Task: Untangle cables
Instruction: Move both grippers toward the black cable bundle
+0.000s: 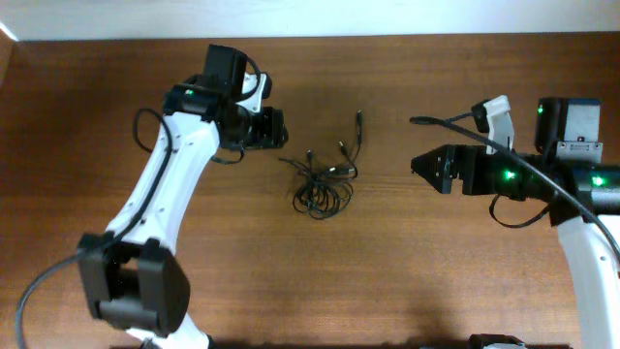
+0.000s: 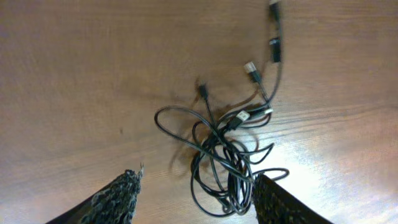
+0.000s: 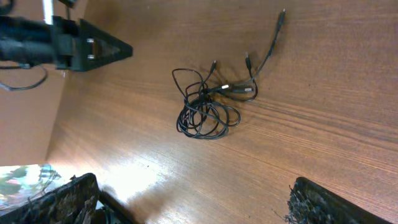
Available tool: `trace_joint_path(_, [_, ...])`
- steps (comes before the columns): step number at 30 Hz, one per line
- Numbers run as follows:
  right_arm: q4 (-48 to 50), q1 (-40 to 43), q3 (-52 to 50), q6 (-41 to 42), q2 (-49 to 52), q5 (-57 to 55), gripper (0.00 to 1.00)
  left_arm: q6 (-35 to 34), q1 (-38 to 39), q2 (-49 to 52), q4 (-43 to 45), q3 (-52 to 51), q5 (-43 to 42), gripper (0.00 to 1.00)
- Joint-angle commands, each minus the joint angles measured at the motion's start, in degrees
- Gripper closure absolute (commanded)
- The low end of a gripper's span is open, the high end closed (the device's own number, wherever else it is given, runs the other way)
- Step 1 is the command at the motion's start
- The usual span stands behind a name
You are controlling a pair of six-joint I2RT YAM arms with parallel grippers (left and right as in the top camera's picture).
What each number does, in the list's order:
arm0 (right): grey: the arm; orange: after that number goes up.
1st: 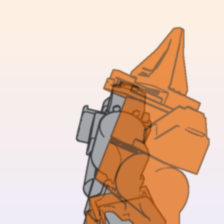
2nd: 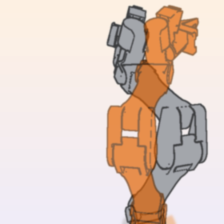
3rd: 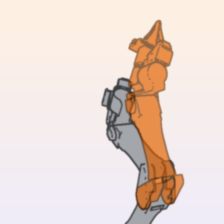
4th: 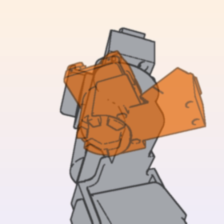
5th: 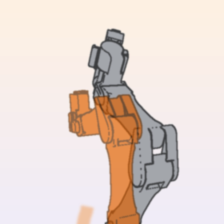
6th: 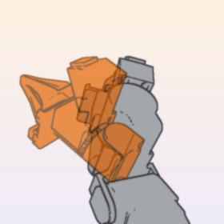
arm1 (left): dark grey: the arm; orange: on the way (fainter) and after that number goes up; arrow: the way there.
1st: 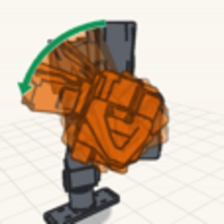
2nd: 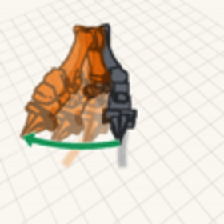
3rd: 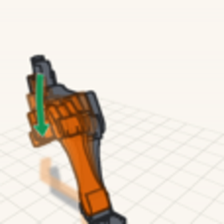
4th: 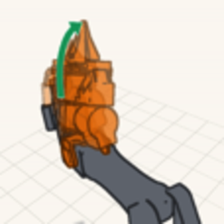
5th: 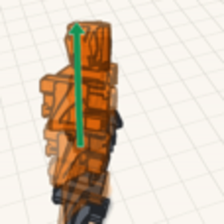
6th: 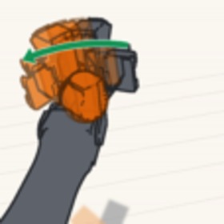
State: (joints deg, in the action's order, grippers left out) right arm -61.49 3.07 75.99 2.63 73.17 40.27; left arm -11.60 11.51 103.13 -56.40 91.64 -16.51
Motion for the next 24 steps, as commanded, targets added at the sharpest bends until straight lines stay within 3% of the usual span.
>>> trace_joint_path(1, [-0.1, 0.3, 1.0, -0.2, 1.6, 1.3, 0.01, -11.8, 1.1, 3.9, -1.4, 0.7, 0.4, 0.37])
trace_joint_path(5, [-0.1, 0.3, 0.9, -0.2, 2.2, 1.1, 0.01, -18.1, 2.8, 8.6, -1.1, 0.7, 0.4, 0.3])
trace_joint_path(8, [-0.1, 0.3, 0.9, -0.2, 2.2, 1.1, 0.01, -22.6, 2.8, 12.9, -1.1, 0.7, 0.4, 0.33])
trace_joint_path(15, [-0.1, 0.3, 0.9, -0.2, 2.2, -0.4, 0.01, -23.0, 3.5, 18.8, 1.7, 0.7, -0.8, 0.36])
trace_joint_path(18, [-0.1, 0.3, 0.9, -0.2, 2.2, -0.4, 0.01, -23.0, 3.5, 20.3, 3.5, 0.7, -2.0, 0.58])
trace_joint_path(19, [-0.1, 0.3, 0.9, -0.2, 2.2, -0.4, 0.0, -22.9, 3.5, 20.3, 3.7, 0.7, -2.2, 0.69])
trace_joint_path(20, [-0.1, 0.3, 0.9, -0.2, 2.2, -0.4, 0.01, -22.9, 3.3, 20.3, 3.9, 0.8, -2.2, 0.89])
trace_joint_path(21, [-0.1, 0.3, 0.9, -0.2, 2.2, -0.4, 0.01, -22.9, 3.2, 20.3, 3.9, 1.0, -2.2, 1.0])
trace_joint_path(24, [-0.1, 0.3, 0.9, -0.2, 2.2, -0.4, 0.01, -16.7, 2.8, 19.6, 2.4, 5.1, -2.3, 1.0])
